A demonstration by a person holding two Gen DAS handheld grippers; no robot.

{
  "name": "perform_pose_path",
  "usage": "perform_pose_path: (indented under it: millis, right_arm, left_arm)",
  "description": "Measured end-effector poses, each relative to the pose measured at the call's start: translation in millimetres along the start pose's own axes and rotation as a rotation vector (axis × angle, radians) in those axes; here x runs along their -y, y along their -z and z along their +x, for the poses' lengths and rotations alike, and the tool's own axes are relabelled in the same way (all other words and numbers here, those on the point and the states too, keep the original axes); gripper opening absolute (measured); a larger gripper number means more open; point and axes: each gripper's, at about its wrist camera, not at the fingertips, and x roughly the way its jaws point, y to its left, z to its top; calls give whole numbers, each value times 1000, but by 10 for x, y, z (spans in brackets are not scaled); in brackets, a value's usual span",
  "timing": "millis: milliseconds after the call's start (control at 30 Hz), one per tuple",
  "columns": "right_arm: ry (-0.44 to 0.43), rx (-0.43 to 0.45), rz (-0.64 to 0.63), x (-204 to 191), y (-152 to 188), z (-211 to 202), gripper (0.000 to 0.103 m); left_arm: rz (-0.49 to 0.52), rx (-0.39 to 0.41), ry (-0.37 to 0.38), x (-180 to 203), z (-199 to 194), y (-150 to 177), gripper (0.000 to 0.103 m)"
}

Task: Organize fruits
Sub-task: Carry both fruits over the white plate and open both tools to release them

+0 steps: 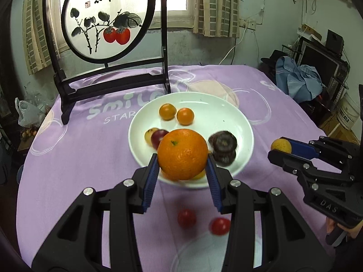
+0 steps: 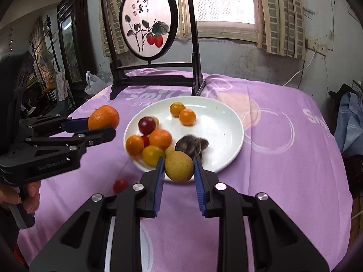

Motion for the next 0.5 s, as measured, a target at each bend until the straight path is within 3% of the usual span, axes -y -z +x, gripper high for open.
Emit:
perform_pose_path:
  millis: [267,500]
  right_arm:
    - [11,-71,104,305,-209,703,26]
    - [-20,-98,186,462,-217,904,29]
  left_arm:
    - [-21,-77,-44,-40,615,-185,42]
    - [-33,-91,-77,-44,830,-171,44]
